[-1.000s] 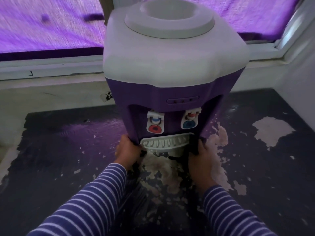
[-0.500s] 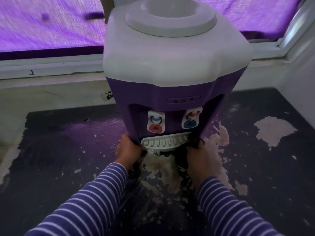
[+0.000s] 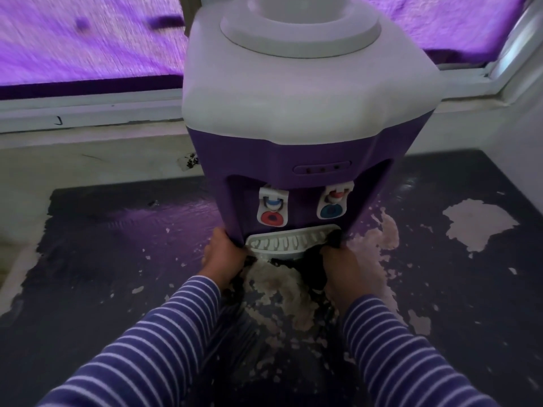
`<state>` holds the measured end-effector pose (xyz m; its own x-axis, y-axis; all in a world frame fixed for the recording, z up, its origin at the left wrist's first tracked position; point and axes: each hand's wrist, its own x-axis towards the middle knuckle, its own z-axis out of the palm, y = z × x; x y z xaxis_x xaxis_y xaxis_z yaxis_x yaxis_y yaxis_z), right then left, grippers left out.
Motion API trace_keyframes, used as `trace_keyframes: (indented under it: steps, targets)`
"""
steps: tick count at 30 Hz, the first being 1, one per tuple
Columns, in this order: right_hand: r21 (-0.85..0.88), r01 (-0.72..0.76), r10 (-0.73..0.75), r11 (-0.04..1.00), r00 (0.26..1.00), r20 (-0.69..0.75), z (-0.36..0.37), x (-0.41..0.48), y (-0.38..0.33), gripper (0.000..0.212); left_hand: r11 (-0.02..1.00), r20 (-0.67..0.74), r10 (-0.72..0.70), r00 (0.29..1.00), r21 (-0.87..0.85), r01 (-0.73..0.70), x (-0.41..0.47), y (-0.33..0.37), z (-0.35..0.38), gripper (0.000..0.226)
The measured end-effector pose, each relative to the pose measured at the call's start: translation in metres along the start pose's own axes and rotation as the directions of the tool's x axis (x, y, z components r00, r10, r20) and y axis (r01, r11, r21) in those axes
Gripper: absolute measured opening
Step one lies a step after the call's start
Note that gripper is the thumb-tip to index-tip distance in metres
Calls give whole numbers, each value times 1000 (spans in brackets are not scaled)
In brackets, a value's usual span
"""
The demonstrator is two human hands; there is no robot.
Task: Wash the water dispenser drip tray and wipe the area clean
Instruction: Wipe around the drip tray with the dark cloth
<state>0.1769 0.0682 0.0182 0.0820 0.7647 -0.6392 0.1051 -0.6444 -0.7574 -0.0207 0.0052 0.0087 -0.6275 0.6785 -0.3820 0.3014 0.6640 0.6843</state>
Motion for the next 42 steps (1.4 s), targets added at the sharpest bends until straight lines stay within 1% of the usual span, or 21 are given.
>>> trace_keyframes:
  steps: [3, 6, 9, 10, 12, 15, 17, 21, 22, 24, 25, 27, 30, 31, 33, 36, 38, 39, 40, 41, 42]
  targets:
    - [-221, 37, -34, 975, 999, 17, 11, -10, 5, 39, 1000, 10, 4, 1000, -5, -4, 1, 0, 0, 61]
    - [-244, -1, 26, 970, 995, 98, 26, -25, 13, 55, 1000, 15, -6, 1000, -19, 6, 3, 1, 0, 58]
    - [-262, 12, 29, 965, 988, 152, 40, -29, 22, 69, 1000, 16, -13, 1000, -24, 14, 3, 2, -1, 59]
    - [-281, 29, 18, 959, 986, 165, 44, -31, 23, 73, 1000, 18, -10, 1000, -29, 11, 4, 2, -2, 60]
    - [-390, 83, -9, 917, 982, 189, 52, -32, 28, 74, 1000, 17, -5, 1000, -25, 5, 4, 2, -2, 61]
    - [-577, 164, -57, 800, 978, 198, 61, -37, 31, 67, 999, 22, -2, 1000, -44, 3, 4, 1, -1, 60]
    - [-660, 207, -77, 722, 972, 221, 65, -39, 32, 62, 999, 15, -12, 1000, -33, 12, 4, 1, -1, 59]
    - [-749, 354, -144, 561, 932, 333, 76, -45, 35, 47, 999, 28, -9, 1000, -44, 10, 6, 0, -1, 60]
    - [-770, 381, -145, 512, 922, 360, 80, -45, 35, 48, 998, 39, -6, 999, -55, 8, 7, 0, -2, 61]
    - [-818, 434, -158, 379, 901, 405, 87, -44, 37, 51, 998, 44, -12, 999, -65, 15, 7, 0, -2, 66]
    - [-828, 457, -163, 325, 889, 427, 89, -44, 39, 53, 998, 41, -16, 999, -61, 19, 8, 0, -2, 67]
    - [-827, 495, -156, 268, 869, 469, 92, -43, 42, 55, 998, 38, -26, 999, -48, 27, 7, 0, -2, 65]
    - [-806, 583, -258, 102, 798, 545, 90, -40, 46, 45, 998, 39, -43, 998, -46, 45, 7, -2, -2, 60]
    - [-792, 608, -269, 53, 773, 575, 87, -38, 46, 45, 998, 37, -46, 998, -50, 48, 7, -2, -1, 60]
    - [-771, 636, -277, 0, 741, 612, 75, -31, 46, 45, 997, 33, -52, 998, -49, 53, 7, -3, -1, 61]
    - [-753, 657, -321, -21, 709, 628, 44, -15, 46, 47, 997, 35, -59, 998, -45, 61, 7, -2, -1, 58]
    - [-773, 634, -387, 0, 713, 585, 21, -4, 46, 43, 997, 36, -62, 997, -44, 63, 6, -2, -1, 57]
    - [-793, 609, -409, 20, 729, 549, 11, 0, 44, 41, 997, 32, -62, 998, -39, 64, 6, -2, -1, 56]
    - [-814, 578, -444, 54, 744, 499, 2, 6, 41, 39, 998, 26, -62, 998, -30, 63, 6, -2, -1, 54]
    - [-829, 540, -476, 142, 772, 421, -7, 9, 38, 36, 998, 20, -61, 998, -21, 61, 6, -2, -1, 53]
    - [-820, 504, -502, 272, 801, 326, -14, 12, 34, 34, 998, 18, -59, 998, -12, 60, 6, -2, -1, 52]
